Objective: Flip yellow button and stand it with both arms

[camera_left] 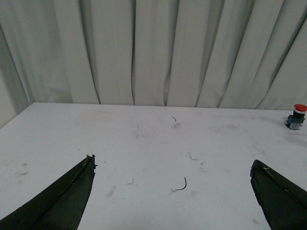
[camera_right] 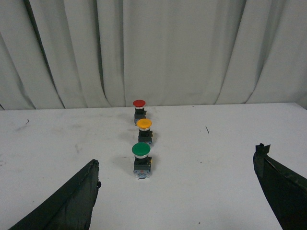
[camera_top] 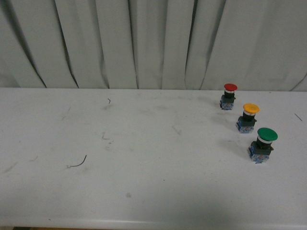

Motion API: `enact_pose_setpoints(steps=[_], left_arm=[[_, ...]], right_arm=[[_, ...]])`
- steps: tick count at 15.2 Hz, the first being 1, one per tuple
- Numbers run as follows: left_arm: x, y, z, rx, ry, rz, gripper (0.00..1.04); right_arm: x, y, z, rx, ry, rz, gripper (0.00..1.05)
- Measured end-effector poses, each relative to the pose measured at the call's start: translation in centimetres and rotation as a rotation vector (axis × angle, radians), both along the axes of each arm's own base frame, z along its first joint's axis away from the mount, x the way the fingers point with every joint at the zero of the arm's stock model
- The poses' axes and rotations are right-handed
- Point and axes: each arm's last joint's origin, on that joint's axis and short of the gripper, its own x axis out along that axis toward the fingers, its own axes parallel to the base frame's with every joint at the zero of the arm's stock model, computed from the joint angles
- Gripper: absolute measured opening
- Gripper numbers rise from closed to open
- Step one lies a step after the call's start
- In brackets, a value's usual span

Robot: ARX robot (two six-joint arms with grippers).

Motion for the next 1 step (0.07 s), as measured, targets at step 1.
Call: enact_pose_setpoints(steps=[1], left_arm=[[0.0, 0.0, 0.0, 0.0, 0.0, 0.0, 0.98]], right_arm=[[0.0, 0.0, 0.0, 0.0, 0.0, 0.0, 0.98]])
